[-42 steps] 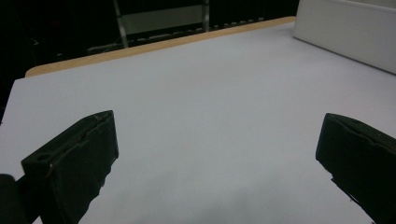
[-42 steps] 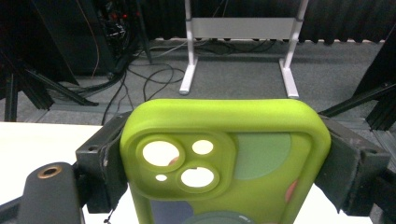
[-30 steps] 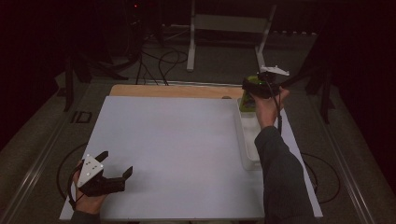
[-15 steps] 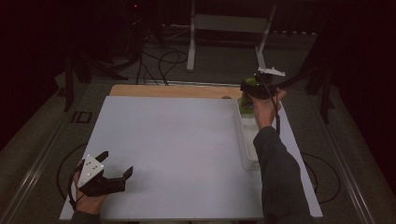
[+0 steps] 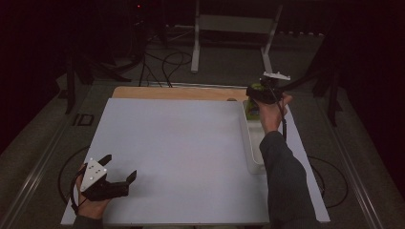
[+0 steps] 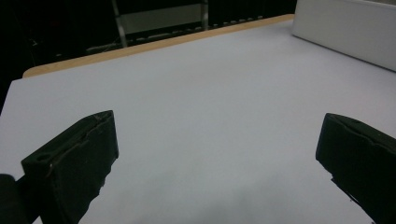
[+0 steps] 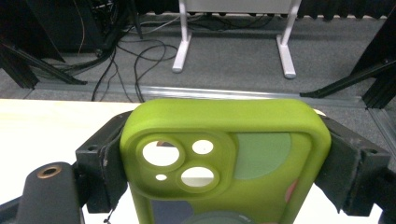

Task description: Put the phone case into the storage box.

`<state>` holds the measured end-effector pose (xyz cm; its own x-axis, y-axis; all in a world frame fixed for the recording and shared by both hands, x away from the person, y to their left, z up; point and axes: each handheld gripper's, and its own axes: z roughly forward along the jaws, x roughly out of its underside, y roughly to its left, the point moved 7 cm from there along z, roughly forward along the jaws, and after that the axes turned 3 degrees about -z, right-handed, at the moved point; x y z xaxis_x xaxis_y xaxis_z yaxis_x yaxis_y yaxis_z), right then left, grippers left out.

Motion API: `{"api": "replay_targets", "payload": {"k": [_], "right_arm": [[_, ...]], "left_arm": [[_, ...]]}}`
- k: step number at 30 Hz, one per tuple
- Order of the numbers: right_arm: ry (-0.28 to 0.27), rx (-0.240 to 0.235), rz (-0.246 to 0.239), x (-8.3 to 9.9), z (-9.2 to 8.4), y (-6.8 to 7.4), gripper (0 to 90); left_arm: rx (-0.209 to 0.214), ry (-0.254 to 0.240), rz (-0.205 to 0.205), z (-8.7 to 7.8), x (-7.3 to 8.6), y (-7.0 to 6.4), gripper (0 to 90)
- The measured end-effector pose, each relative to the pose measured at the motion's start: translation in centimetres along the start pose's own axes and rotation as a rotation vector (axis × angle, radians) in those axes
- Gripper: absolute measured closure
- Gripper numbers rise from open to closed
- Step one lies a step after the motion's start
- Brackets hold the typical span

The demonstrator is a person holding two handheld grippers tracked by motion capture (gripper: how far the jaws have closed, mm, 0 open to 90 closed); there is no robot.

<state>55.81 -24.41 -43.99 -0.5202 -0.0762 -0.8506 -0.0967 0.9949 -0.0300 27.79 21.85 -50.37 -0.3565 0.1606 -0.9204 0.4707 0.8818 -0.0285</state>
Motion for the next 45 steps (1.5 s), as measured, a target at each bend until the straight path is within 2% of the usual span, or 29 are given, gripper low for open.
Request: {"api": "replay_targets", "payload": {"k": [17,40,45], "right_arm": [[0.038,0.012,-0.013,1.2,1.0,0.0,15.5],[0.057,0.017,-0.017,1.8,1.9,0.4,15.4],[0.064,0.035,-0.026,2.0,2.1,0.3,15.3]], "left_arm": [[0.004,0.003,0.005,0.1,0.0,-0.2,0.0],[0.004,0.003,0.004,0.1,0.0,-0.1,0.0],[0.003,-0.001,0.0,0.0,0.0,0.0,0.0]]}}
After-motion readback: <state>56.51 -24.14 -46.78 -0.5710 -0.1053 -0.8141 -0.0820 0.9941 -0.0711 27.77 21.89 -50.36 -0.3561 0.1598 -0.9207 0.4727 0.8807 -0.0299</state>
